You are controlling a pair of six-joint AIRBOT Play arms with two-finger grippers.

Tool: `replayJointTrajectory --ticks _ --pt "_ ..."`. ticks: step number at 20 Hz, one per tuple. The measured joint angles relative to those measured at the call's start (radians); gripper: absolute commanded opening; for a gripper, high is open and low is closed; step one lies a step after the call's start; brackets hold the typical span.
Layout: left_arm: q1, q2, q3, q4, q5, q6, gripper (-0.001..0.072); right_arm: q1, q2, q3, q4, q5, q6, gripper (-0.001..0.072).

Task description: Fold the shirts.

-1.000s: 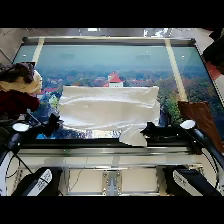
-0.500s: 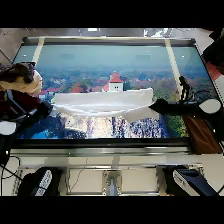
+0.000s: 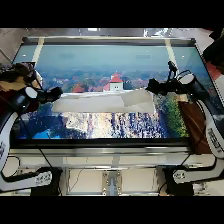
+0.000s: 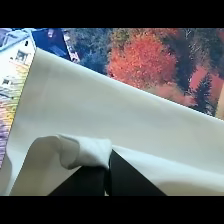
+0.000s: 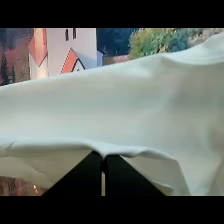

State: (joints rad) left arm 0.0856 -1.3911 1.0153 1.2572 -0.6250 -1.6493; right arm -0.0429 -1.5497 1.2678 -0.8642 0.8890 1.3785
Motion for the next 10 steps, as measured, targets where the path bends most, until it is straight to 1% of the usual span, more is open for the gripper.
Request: replayJointTrajectory --ticks 1,2,3,4,5,6,8,10 --pt "-0.008 -0.045 0.028 0.014 0.001 -0.004 0.0006 0.000 -0.051 0.035 0.000 -0.008 -0.003 0.0017" --pt "-0.014 -0.084 0.052 0.024 0.002 -0.012 0.0008 0.000 -0.090 0.062 -0.001 -0.016 -0.006 0.0037" --pt "-0.018 -0.113 0.068 0.031 0.002 -0.019 0.0033 0.000 -0.122 0.082 -0.001 -0.026 -0.006 0.0201" --pt "-0.021 -0.135 0.080 0.039 0.003 -0.020 0.0201 0.000 -0.148 0.099 -0.003 -0.043 -0.009 0.0446" --pt "-0.023 -0.149 0.090 0.045 0.003 -0.022 0.0537 0.000 -0.166 0.113 -0.004 -0.053 -0.015 0.0469" --pt "-0.024 -0.154 0.099 0.047 0.003 -0.024 0.0675 -0.002 -0.177 0.127 -0.006 -0.053 -0.019 0.0469" --pt "-0.023 -0.142 0.121 0.047 0.000 -0.024 0.0675 -0.013 -0.180 0.172 -0.018 -0.024 -0.027 0.0469" --pt "-0.017 -0.098 0.145 0.048 0.000 -0.023 0.0676 -0.038 -0.161 0.229 -0.083 0.050 -0.032 0.0468"
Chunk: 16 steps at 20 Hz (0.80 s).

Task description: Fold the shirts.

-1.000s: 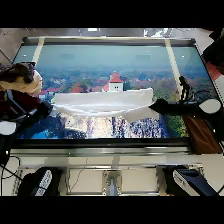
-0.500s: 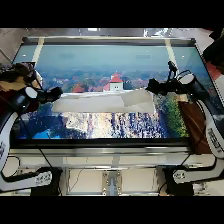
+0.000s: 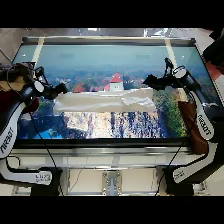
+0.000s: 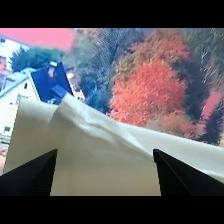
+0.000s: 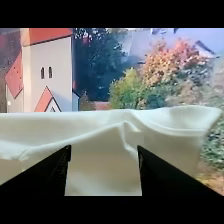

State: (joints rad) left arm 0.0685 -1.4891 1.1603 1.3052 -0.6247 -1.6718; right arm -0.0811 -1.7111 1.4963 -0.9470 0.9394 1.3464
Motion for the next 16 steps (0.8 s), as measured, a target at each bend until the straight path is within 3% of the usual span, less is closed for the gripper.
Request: replayJointTrajectory --ticks 3,6,10,16 --pt "0.000 0.097 0.026 0.003 0.000 0.033 0.0676 -0.069 0.047 0.042 -0.167 0.118 0.024 0.0474" --pt "-0.022 0.171 0.036 0.003 0.000 0.076 0.0676 -0.168 0.046 0.004 -0.197 0.202 0.059 0.0510" --pt "-0.070 0.203 0.041 0.003 -0.002 0.100 0.0675 -0.275 -0.052 -0.059 0.040 0.283 -0.015 0.0633" --pt "-0.124 0.212 0.042 0.003 -0.001 0.106 0.0675 -0.264 -0.195 -0.072 0.256 0.317 -0.139 0.0630"
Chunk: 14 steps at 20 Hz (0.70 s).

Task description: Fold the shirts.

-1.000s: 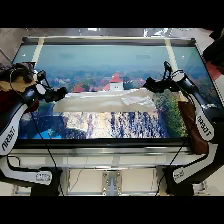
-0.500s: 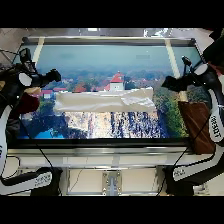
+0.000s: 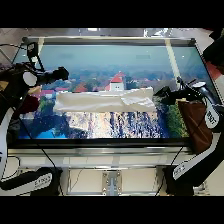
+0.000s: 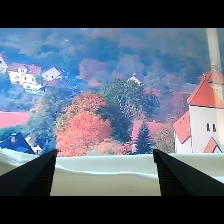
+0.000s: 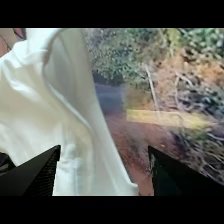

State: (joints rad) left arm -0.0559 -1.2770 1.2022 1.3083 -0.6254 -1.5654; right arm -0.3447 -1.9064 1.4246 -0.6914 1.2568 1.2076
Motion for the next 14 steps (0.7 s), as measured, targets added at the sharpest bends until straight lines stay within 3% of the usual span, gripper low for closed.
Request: replayJointTrajectory --ticks 4,5,6,7,8,9,14 --pt "-0.011 0.001 0.000 0.000 0.001 0.002 0.0674 0.080 -0.039 0.024 0.040 -0.007 -0.025 0.0606" --pt "-0.013 -0.001 0.000 0.000 0.001 0.002 0.0672 0.102 -0.044 0.031 0.041 -0.013 -0.026 0.0504" --pt "-0.014 -0.003 0.000 0.000 0.001 0.002 0.0587 0.127 -0.049 0.039 0.034 -0.020 -0.026 0.0273" --pt "-0.016 -0.007 0.000 0.000 0.001 0.002 0.0354 0.146 -0.053 0.048 0.016 -0.027 -0.024 0.0028" --pt "-0.019 -0.013 0.000 0.000 0.000 0.002 0.0106 0.164 -0.055 0.060 0.024 -0.020 -0.021 0.0017" --pt "-0.024 -0.021 0.000 0.000 -0.003 0.002 0.0008 0.178 -0.054 0.079 0.040 -0.008 -0.018 0.0016" --pt "-0.098 -0.108 0.000 -0.011 -0.044 0.002 0.0010 0.211 0.001 0.196 0.074 0.142 0.031 0.0015"
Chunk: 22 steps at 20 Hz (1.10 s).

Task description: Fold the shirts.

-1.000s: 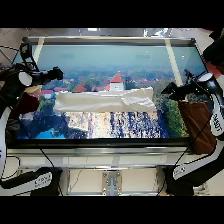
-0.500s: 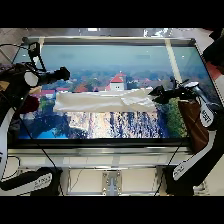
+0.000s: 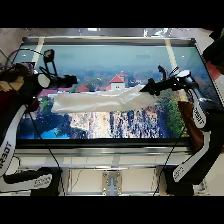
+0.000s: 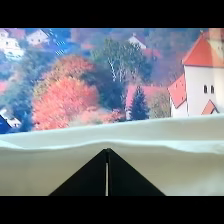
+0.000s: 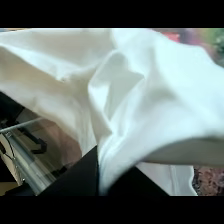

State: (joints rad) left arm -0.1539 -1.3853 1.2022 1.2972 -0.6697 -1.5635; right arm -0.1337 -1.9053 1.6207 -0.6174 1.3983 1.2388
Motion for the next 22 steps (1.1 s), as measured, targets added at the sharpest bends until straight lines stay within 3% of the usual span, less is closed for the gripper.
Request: replayJointTrajectory --ticks 7,12,17,22 --pt "-0.313 -0.189 0.000 -0.023 -0.055 0.001 0.0009 -0.011 0.264 0.106 -0.140 0.237 0.140 0.0012" --pt "-0.537 -0.262 0.030 -0.027 0.079 0.001 0.0009 -0.013 0.436 0.119 -0.240 0.304 0.204 0.0012" --pt "-0.596 -0.350 0.154 -0.049 0.153 0.000 0.0009 0.090 0.480 0.121 -0.304 0.315 0.235 0.0012" --pt "-0.587 -0.428 0.215 -0.097 0.114 0.015 0.0009 0.200 0.488 0.121 -0.332 0.252 0.247 0.0012"
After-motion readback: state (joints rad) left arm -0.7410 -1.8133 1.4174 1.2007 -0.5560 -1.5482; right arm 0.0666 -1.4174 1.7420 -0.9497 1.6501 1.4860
